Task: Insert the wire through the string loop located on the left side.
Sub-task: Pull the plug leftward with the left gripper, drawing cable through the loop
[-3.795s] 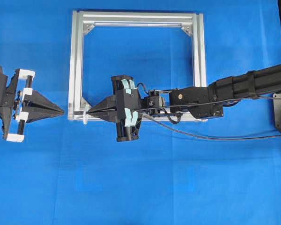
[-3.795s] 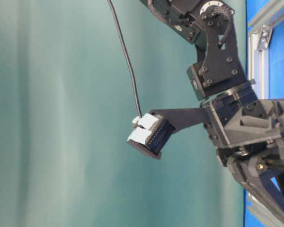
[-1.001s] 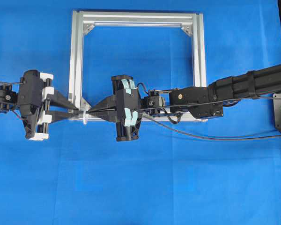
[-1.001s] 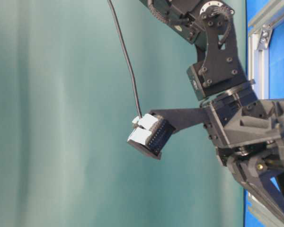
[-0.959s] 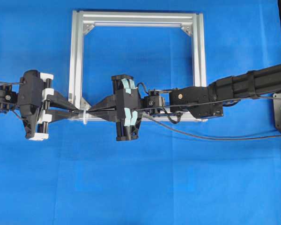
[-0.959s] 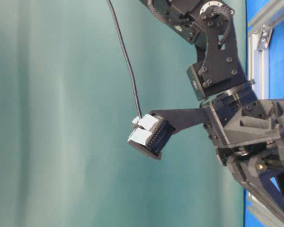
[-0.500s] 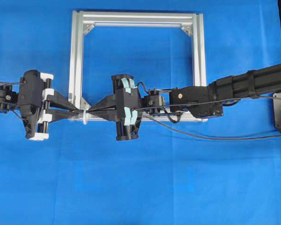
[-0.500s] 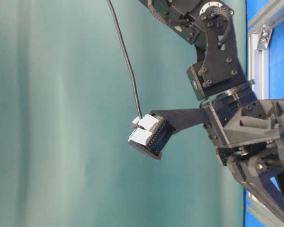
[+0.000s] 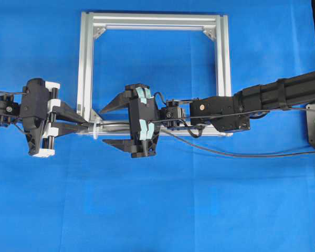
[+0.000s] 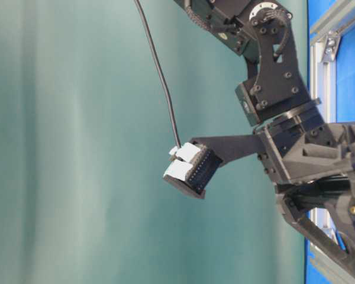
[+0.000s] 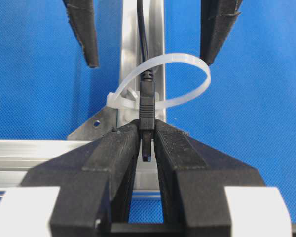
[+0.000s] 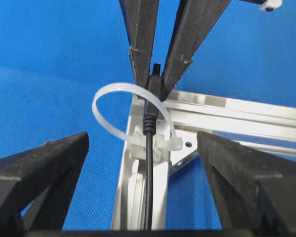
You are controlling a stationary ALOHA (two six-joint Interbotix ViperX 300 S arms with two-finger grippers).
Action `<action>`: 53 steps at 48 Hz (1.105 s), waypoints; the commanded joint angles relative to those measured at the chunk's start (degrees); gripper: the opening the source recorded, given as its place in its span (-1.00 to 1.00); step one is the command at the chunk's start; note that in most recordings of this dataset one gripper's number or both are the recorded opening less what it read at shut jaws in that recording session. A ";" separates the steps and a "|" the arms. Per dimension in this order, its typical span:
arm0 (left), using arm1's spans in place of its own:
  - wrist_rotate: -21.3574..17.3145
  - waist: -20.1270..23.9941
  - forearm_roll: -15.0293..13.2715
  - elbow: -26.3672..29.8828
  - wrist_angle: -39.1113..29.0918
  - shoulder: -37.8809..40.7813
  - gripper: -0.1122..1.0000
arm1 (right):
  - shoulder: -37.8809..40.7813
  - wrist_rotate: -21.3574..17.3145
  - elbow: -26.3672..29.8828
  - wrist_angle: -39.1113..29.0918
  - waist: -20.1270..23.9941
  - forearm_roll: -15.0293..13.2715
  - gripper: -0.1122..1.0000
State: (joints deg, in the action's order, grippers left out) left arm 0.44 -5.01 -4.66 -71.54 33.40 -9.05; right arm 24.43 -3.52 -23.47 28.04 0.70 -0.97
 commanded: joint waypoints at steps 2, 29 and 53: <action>0.00 0.18 0.09 0.18 0.09 -0.88 -0.65 | -1.49 -0.09 0.70 0.00 0.09 0.26 0.89; 2.11 -0.97 0.09 -7.82 -9.49 -18.02 -0.65 | -1.58 -0.09 0.62 -0.44 0.09 0.26 0.90; 5.89 -1.41 0.09 -9.49 -27.07 -37.00 -0.65 | -1.58 -0.26 0.88 -0.44 0.26 0.35 0.90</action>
State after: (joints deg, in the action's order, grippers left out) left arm 6.24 -6.33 -4.75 -81.39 7.12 -43.86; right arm 24.43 -3.69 -23.47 27.42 0.79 -0.79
